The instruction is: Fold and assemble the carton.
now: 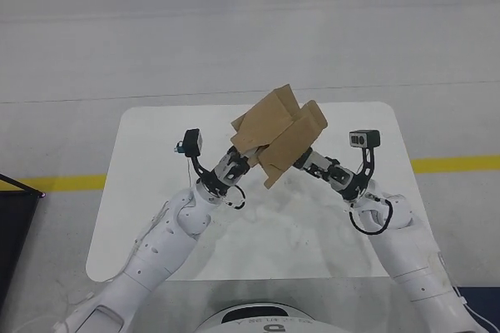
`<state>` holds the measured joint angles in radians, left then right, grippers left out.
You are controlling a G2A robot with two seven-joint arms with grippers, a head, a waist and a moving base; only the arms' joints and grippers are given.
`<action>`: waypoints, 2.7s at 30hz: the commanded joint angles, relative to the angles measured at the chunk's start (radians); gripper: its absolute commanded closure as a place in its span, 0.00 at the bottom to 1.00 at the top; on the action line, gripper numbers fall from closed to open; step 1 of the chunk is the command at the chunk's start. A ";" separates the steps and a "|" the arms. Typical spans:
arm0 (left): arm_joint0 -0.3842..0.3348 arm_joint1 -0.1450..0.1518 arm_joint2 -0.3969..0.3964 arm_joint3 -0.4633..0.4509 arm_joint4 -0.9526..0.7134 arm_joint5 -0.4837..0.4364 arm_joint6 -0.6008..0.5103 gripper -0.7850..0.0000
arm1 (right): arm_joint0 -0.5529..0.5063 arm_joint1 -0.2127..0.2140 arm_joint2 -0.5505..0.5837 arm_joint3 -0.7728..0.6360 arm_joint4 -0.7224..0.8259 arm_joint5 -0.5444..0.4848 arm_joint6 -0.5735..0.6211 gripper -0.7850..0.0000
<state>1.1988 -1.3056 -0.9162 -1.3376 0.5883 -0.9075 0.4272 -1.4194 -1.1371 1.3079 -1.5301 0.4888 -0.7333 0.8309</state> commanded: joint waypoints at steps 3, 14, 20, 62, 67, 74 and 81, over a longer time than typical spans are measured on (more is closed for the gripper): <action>-0.005 -0.007 0.004 0.001 0.000 -0.006 -0.008 1.00 | 0.005 -0.002 -0.017 0.006 -0.006 0.013 0.000 0.23; 0.009 -0.015 -0.022 0.014 0.031 -0.026 -0.013 1.00 | 0.000 -0.003 -0.019 -0.005 0.014 -0.001 -0.019 0.99; 0.024 -0.010 -0.047 0.007 0.093 -0.058 -0.036 0.92 | 0.004 -0.003 -0.007 -0.002 -0.011 0.012 -0.058 1.00; 0.106 0.072 -0.326 -0.095 0.112 -0.105 -0.054 0.00 | 0.035 0.039 0.206 -0.263 0.811 0.686 0.371 1.00; 0.106 0.072 -0.326 -0.095 0.112 -0.105 -0.054 0.00 | 0.092 0.035 0.124 -0.218 1.048 1.051 0.479 1.00; 0.106 0.072 -0.326 -0.095 0.112 -0.105 -0.054 0.00 | 0.174 0.018 -0.112 -0.224 1.495 1.453 0.270 1.00; 0.106 0.072 -0.326 -0.095 0.112 -0.105 -0.054 0.00 | 0.216 0.016 -0.127 -0.183 1.802 1.690 0.032 1.00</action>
<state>1.3045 -1.2340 -1.2425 -1.4330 0.7005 -1.0123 0.3729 -1.2023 -1.1206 1.1750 -1.7164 2.2820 0.9388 0.8797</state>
